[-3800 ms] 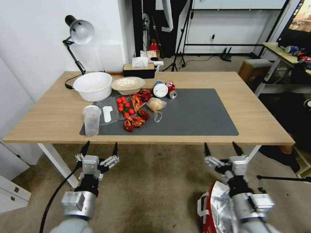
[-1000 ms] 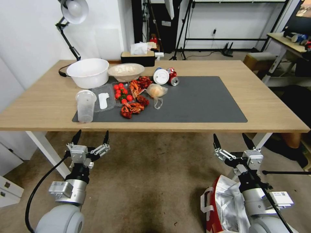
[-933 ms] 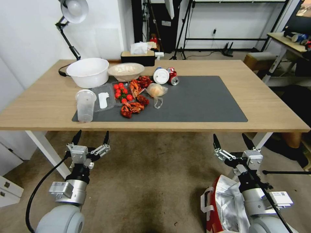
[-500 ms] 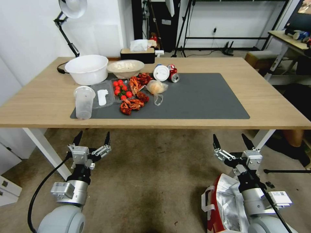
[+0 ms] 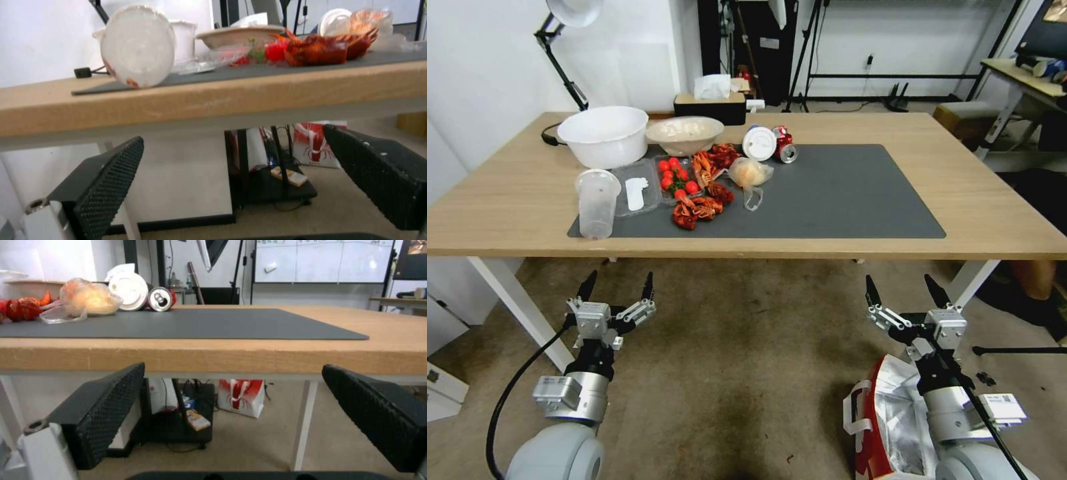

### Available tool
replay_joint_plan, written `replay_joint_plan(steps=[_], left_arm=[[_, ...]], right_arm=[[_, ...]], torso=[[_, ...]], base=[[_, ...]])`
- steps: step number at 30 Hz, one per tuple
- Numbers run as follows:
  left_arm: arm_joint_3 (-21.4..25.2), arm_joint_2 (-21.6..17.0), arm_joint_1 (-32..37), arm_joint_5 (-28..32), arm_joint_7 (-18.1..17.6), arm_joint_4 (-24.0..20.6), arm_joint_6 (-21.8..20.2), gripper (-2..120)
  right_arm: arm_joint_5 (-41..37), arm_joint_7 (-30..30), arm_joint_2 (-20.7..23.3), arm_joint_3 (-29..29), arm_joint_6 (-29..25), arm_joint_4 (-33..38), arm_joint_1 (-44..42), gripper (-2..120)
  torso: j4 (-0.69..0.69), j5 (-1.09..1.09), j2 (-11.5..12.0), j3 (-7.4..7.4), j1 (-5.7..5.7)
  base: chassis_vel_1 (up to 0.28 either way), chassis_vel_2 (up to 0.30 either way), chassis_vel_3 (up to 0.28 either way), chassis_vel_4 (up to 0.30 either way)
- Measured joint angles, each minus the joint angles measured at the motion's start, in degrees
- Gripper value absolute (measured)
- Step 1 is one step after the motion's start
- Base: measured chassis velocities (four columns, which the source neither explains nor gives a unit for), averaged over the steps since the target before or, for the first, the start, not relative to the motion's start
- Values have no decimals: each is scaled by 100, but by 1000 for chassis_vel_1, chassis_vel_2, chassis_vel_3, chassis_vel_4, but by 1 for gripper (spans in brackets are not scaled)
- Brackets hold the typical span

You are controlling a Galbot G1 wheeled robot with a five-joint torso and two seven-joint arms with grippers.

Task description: Pick up the food delivery bag from the floor and place it on the table.

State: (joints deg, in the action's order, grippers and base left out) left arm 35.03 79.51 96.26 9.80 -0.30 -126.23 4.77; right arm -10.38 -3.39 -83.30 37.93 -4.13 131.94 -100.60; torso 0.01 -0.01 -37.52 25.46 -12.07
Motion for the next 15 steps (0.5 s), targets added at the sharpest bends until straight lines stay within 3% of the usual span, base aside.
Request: replay_joint_plan(steps=[15], left_arm=[[-37,-16,28,-5,-3,-13,38,100]], right_arm=[[4,0,-35,1,-16,19,-9,100]], torso=[[0,0,374,-228,145]], base=[[0,0,0,0]])
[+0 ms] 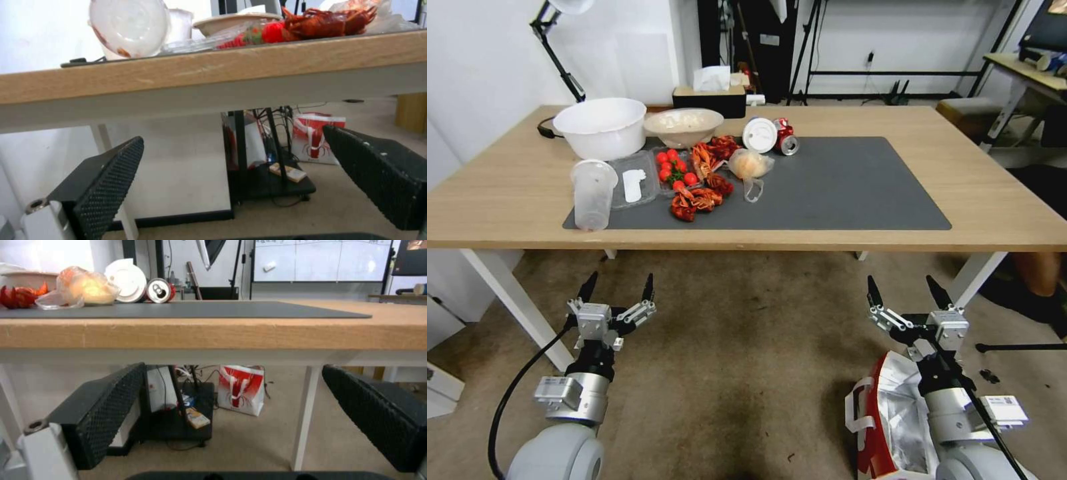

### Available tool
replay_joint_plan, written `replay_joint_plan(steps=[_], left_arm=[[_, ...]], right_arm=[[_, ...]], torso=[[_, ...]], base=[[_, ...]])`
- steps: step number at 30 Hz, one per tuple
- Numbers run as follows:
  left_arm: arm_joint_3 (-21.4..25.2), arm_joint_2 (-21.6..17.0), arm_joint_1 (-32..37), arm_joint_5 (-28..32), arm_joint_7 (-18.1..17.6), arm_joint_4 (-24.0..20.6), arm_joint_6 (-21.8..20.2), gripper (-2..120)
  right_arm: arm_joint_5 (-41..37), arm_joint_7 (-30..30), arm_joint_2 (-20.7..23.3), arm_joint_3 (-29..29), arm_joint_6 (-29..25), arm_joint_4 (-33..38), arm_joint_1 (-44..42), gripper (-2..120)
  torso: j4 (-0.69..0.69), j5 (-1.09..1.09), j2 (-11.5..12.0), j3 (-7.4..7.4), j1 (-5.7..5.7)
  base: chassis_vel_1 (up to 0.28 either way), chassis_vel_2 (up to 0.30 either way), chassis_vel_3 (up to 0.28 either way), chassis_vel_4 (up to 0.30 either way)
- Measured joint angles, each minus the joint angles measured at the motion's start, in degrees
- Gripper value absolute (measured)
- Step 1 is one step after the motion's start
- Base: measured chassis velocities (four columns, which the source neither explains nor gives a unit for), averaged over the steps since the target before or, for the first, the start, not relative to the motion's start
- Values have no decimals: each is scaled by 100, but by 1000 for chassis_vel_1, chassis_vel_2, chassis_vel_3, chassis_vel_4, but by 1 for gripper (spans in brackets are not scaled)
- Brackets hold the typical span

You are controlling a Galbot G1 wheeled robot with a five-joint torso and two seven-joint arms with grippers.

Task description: Pick up the food delivery bag from the floor and place it on the table.

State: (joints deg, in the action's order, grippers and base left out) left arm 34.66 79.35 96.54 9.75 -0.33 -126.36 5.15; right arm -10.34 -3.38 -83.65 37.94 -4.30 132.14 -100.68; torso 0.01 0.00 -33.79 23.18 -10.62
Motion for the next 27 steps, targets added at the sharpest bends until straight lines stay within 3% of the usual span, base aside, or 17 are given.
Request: replay_joint_plan(steps=[27], left_arm=[[-1,-33,-89,-7,34,167,21,100]], right_arm=[[7,8,4,23,8,-101,77,100]], torso=[[0,0,636,-396,242]], base=[[0,0,0,0]])
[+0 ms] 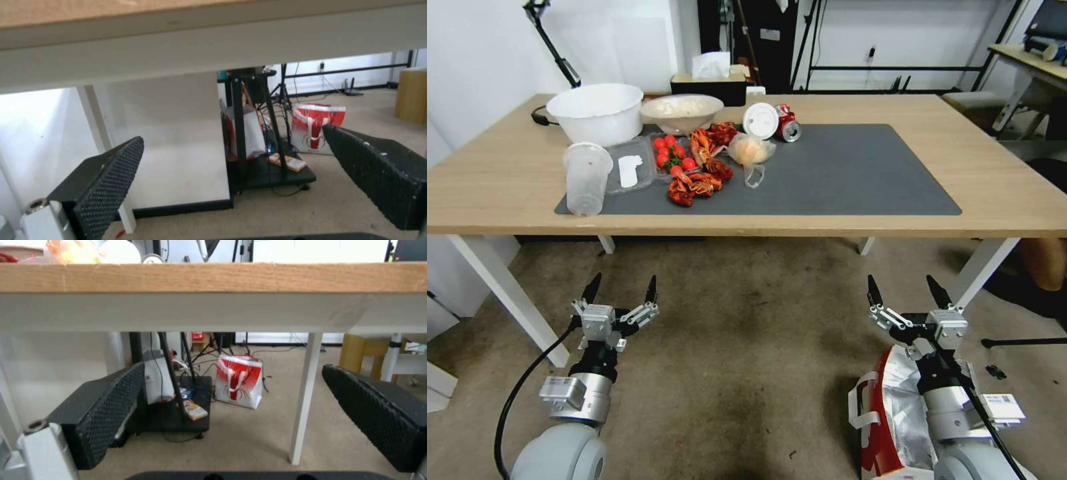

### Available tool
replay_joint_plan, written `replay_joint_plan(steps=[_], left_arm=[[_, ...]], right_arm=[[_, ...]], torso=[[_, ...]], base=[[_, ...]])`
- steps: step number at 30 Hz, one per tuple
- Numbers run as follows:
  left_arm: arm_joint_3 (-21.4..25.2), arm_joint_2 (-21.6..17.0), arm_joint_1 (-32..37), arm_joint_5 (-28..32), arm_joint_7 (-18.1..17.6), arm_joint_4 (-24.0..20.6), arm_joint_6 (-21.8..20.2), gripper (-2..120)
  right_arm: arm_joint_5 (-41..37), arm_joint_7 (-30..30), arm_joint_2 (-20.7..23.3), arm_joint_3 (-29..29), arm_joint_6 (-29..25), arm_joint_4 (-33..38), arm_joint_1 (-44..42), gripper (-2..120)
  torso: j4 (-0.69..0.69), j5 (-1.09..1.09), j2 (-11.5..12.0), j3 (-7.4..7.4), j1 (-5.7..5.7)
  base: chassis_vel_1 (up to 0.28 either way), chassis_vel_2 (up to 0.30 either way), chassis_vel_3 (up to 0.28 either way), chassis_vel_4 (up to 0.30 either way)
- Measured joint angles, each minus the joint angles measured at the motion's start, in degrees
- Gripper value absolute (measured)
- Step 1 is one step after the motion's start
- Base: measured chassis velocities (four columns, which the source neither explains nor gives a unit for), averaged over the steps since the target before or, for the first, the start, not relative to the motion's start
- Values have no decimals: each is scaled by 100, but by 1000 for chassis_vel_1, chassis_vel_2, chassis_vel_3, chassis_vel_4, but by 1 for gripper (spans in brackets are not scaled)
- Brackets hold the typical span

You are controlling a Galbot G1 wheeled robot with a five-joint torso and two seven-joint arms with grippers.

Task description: Pick up the food delivery bag from the floor and place it on the table.

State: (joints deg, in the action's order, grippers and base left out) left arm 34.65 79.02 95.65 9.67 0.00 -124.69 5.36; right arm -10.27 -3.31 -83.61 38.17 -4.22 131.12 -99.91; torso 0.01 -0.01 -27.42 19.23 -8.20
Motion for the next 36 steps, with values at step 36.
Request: replay_joint_plan(steps=[36], left_arm=[[10,-32,45,-14,19,-90,-16,100]], right_arm=[[-67,14,-7,36,29,22,0,100]], torso=[[0,0,858,-569,289]], base=[[0,0,0,0]])
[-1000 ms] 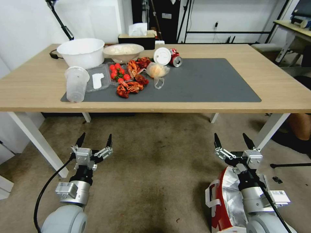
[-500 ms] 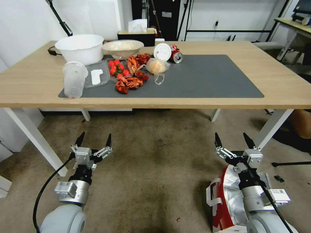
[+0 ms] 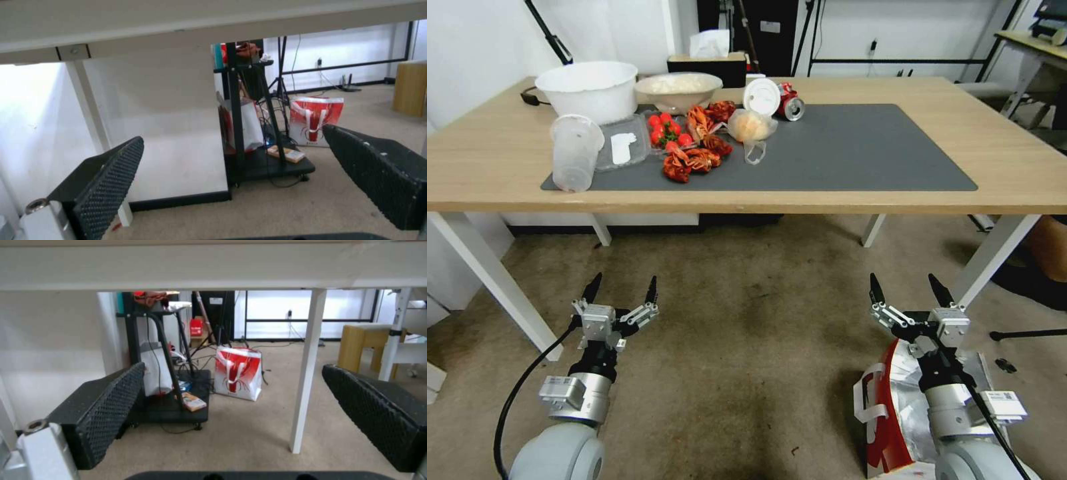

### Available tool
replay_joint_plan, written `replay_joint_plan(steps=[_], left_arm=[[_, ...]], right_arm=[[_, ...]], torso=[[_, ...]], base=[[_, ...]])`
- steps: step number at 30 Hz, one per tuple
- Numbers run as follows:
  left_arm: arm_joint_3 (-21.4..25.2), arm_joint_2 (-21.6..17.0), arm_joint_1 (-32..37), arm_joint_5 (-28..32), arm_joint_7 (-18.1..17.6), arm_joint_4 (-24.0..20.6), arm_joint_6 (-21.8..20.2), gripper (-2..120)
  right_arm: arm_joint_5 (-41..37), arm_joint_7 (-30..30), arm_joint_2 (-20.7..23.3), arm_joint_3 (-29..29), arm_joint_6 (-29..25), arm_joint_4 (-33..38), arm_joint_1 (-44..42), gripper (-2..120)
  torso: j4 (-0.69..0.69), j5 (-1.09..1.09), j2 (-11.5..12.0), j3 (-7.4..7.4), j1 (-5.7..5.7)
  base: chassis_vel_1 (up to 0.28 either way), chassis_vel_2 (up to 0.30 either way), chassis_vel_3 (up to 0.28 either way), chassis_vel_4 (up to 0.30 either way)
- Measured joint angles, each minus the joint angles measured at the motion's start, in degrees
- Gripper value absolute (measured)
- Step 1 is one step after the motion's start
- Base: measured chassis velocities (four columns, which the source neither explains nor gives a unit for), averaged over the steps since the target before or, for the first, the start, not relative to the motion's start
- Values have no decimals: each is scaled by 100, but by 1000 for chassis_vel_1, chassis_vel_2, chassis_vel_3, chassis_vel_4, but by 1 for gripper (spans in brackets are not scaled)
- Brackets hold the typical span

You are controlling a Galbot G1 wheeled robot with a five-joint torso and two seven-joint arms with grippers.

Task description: Pick up the food delivery bag from the floor and place it on the table.

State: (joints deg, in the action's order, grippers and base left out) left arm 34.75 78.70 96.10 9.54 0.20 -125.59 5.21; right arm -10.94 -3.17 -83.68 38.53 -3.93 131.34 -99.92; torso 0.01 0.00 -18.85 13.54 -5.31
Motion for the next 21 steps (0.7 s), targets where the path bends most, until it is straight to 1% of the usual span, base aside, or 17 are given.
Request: replay_joint_plan(steps=[9,11,15,16,21], left_arm=[[4,30,3,0,10,-37,0,100],[-3,40,3,-3,21,-41,-2,100],[-4,40,3,-4,24,-41,-2,100],[-4,41,4,-5,29,-41,-2,100],[-1,43,3,-8,40,-36,-2,100]], right_arm=[[-11,3,17,17,4,64,-22,100],[-16,6,26,21,13,66,-21,100],[-20,7,28,21,18,67,-20,100],[-29,9,30,22,25,66,-16,100],[-38,9,30,19,34,60,-10,100]], torso=[[0,0,176,-112,62],[0,0,248,-170,76],[0,0,267,-185,79],[0,0,310,-220,88],[0,0,389,-280,108]], base=[[0,0,0,0],[0,0,0,0],[0,0,0,0],[0,0,0,0],[0,0,0,0]])
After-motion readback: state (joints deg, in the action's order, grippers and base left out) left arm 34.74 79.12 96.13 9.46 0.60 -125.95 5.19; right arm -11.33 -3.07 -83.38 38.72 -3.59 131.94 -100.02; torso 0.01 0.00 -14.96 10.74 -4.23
